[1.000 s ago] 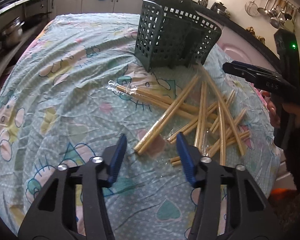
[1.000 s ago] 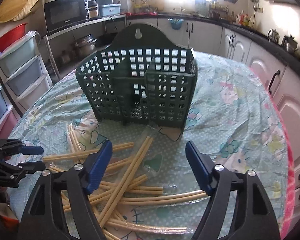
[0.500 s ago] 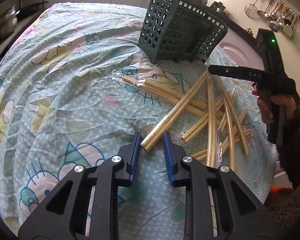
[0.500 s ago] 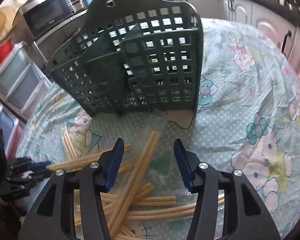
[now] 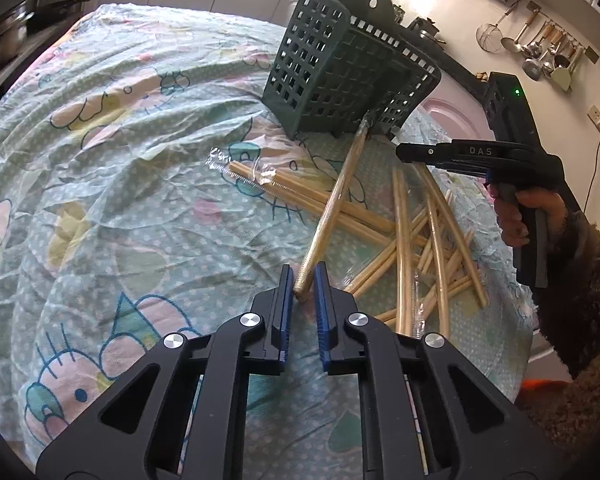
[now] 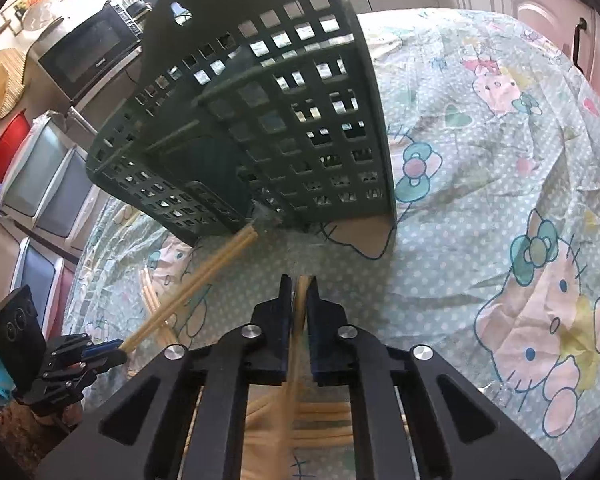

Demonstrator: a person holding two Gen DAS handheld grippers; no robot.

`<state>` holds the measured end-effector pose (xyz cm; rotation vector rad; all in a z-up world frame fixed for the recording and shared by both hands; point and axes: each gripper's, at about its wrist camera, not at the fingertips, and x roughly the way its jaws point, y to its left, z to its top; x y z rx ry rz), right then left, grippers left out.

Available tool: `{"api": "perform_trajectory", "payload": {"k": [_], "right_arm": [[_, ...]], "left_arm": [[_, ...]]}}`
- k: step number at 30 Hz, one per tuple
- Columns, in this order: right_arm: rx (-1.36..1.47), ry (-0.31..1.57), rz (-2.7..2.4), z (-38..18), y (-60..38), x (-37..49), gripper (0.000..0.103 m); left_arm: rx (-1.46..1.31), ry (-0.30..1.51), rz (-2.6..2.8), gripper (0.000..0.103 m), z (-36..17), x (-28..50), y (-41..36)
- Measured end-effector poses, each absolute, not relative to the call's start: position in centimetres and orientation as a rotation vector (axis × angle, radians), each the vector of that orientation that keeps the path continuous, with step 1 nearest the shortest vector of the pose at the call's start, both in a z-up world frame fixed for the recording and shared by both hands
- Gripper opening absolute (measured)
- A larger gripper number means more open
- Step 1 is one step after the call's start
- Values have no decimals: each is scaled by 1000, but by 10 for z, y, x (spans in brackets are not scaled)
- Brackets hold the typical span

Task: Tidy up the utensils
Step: 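Close the right gripper on its chopstick while the left gripper closes on another, then lift both held chopsticks upright and carry them over the green caddy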

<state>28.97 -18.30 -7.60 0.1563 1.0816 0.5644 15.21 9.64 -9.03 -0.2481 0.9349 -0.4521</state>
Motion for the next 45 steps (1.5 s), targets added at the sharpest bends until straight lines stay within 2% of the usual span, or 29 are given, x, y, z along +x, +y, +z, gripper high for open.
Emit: {"api": "perform_trajectory", "payload": {"k": [15,27,45], "right_arm": [[115,874,619,-1,-195,250,5],[84,660,645,62,-190,223,5],[75,404,599,142,-210,221,5]], "left_arm": [[-238,729,-474,3,-9,142,87],[-178,669,-488,3,38,146,68],[-42,541,-463,3,150,155,63]]}}
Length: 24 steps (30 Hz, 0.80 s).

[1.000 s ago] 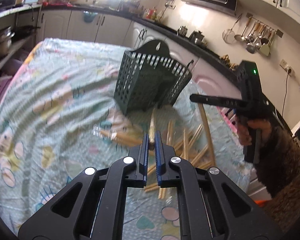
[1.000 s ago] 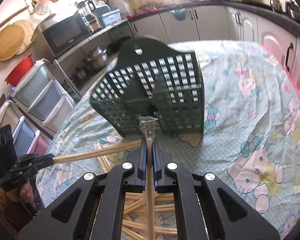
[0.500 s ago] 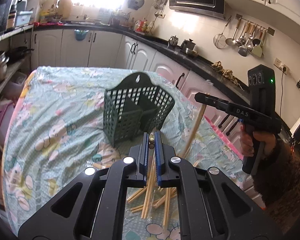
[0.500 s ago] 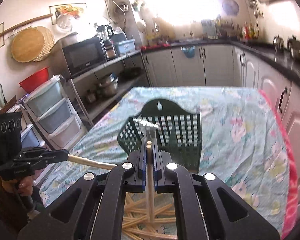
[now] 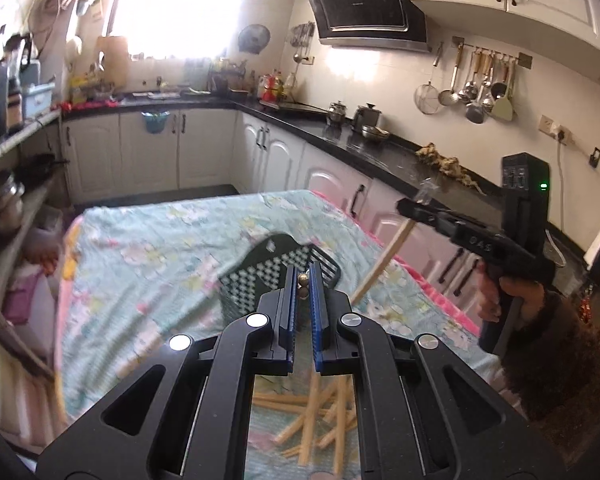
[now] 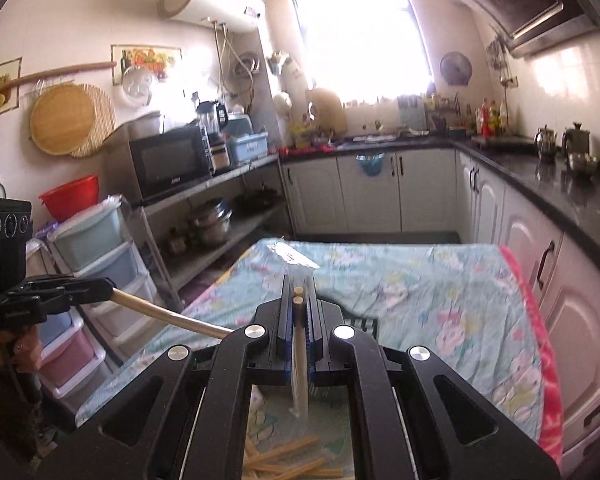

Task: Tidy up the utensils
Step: 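Lift both held chopsticks upright and carry them over the green caddy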

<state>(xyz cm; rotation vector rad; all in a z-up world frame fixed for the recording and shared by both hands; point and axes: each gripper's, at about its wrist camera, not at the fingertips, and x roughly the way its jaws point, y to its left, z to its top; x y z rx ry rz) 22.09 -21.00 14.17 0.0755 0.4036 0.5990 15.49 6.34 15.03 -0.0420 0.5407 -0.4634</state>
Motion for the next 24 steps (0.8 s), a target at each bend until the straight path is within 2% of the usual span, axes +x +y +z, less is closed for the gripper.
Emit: {"api": "perform_trajectory", "payload": {"k": [12,24], "right_arm": [[71,253,536,182,-216,241,5],[14,232,471,160,-205,274,5]], "left_arm": [[60,578,-408,3,182,188,71],[70,651,-436,3,153,215,43]]}}
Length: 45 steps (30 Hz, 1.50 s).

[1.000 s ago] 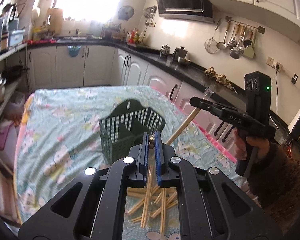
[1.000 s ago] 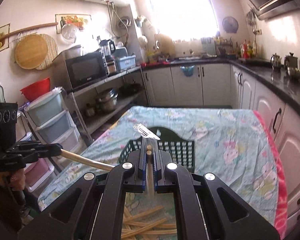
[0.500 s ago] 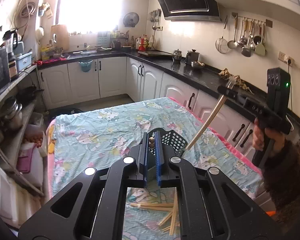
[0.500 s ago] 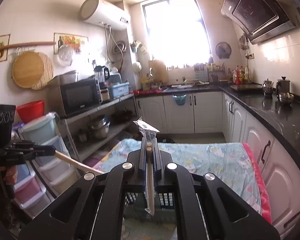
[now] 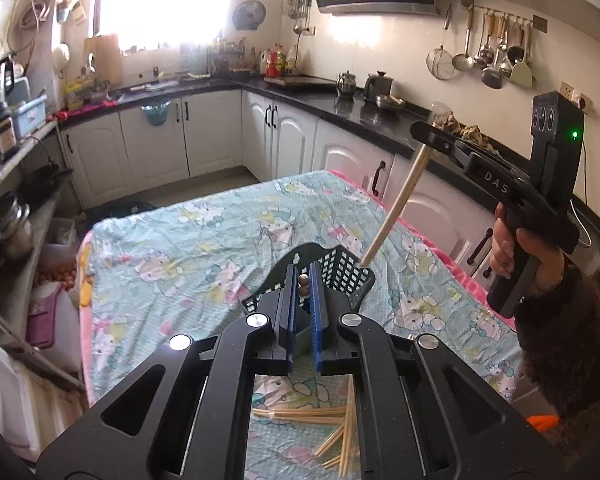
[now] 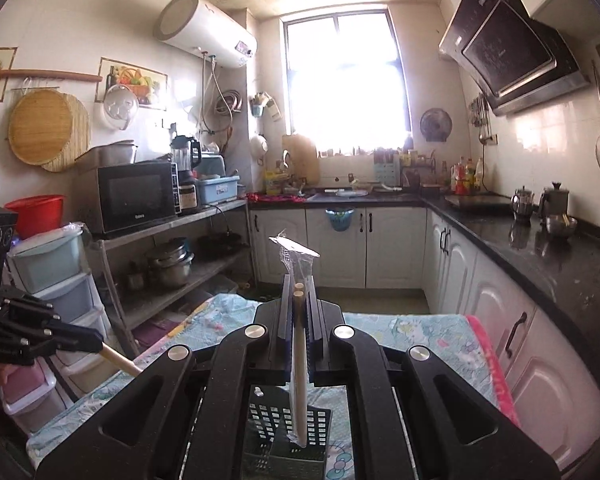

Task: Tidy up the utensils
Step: 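Lift both held chopsticks upright and carry them over the green caddy, then open the right gripper over the caddy while the left gripper opens too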

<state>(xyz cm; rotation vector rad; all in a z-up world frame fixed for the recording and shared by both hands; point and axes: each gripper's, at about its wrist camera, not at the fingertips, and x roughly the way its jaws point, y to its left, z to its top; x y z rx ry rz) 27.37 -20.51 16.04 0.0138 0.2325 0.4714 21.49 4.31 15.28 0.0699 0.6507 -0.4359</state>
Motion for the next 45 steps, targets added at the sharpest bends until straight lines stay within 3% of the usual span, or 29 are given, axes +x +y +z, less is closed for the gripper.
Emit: {"api": "perform_trajectory", "payload": {"k": [19,21,23,27,29,33,36,45], "right_arm": [[49,417,426,83,-184,313,6],[52,426,420,80,-186,313,11],[59,427,418,79,-190,311,31],[62,429,416,78,-197,307,36],[65,429,413,79,-201,304,46],[57,429,401,81,-208,297,55],[54,436,391,83,-213,291,61],[41,434,357,87,-228,272,70]], "left_arm": [[18,747,-454,4,85,243,15],[8,746,-456,4,83,244,14],[-4,744,-456,4,82,245,15],[-17,738,-451,4,81,245,15],[-26,731,-450,4,81,245,15],[-48,702,-440,34,85,242,18],[-70,680,-431,42,89,240,21],[-125,602,-373,80,106,223,39]]}}
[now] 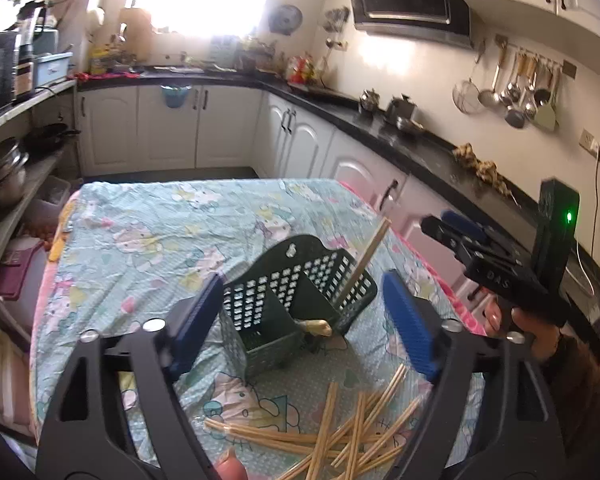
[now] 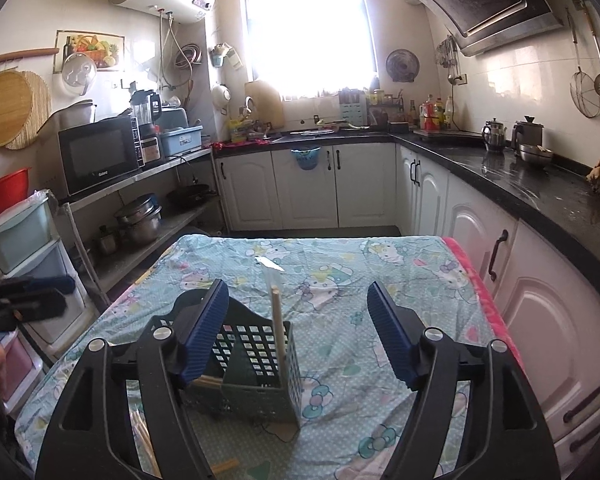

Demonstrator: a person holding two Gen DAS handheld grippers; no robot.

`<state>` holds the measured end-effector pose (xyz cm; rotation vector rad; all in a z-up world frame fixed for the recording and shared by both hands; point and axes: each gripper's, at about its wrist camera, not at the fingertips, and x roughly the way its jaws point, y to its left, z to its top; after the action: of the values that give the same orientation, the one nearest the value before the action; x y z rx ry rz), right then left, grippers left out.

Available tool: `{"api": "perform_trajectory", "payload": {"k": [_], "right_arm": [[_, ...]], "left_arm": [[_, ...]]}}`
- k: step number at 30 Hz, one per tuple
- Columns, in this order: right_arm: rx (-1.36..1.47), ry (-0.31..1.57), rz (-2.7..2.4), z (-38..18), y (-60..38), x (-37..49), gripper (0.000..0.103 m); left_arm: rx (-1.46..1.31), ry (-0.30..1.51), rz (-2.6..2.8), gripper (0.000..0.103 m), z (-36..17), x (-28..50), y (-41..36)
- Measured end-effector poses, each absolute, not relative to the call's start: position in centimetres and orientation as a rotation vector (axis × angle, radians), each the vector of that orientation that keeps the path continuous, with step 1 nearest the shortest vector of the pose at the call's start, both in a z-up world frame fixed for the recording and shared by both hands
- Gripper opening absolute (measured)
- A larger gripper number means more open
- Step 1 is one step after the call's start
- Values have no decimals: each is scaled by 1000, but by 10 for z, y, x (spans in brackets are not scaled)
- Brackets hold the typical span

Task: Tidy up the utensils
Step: 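Open the right gripper over the caddy while the left gripper opens too, then withdraw both open tools from the caddy back toward the chopstick pile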

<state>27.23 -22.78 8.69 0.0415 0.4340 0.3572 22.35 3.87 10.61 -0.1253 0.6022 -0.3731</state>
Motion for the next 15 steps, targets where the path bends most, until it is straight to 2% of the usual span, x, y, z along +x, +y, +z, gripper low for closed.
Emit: {"api": "perform_trajectory", "payload": {"k": [6,15], "right_arm": [[45,425,350,92,-235,259,73],[23,409,367,98,-233,235,78]], "left_arm": [[-168,567,-338,92,115,209,54],[-179,536,-292,93,115,186,62]]}}
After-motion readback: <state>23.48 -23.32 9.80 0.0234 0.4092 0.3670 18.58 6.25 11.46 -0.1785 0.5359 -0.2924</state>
